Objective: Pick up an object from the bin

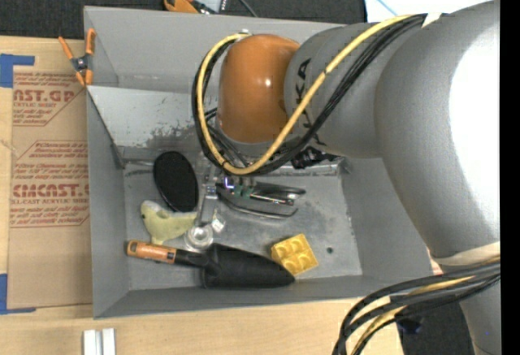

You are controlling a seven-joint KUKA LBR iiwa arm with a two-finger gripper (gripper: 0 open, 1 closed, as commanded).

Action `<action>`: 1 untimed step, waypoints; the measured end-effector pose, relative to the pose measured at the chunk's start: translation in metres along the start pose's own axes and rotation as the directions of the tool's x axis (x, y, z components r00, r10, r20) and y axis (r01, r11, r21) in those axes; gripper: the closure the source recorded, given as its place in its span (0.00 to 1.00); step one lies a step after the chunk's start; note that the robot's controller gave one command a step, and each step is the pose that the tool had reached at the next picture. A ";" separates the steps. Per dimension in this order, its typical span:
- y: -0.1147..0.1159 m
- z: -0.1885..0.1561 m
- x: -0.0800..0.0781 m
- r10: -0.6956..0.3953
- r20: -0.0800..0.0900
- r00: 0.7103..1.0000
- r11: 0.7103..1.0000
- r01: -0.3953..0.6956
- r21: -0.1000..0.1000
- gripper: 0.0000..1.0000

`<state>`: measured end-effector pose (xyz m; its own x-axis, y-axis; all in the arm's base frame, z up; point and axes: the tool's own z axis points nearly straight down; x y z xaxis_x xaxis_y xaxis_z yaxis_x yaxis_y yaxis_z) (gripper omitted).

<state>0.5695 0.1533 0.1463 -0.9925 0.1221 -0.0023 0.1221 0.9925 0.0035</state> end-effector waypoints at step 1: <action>-0.018 -0.009 -0.003 -0.111 0.006 0.994 0.994 0.111 0.000 0.00</action>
Offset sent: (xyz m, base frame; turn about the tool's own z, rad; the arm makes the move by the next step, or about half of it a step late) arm -0.0050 0.0051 0.0056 0.0181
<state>0.5707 0.1351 0.1551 -0.9999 0.0114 -0.0087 0.0114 0.9999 0.0037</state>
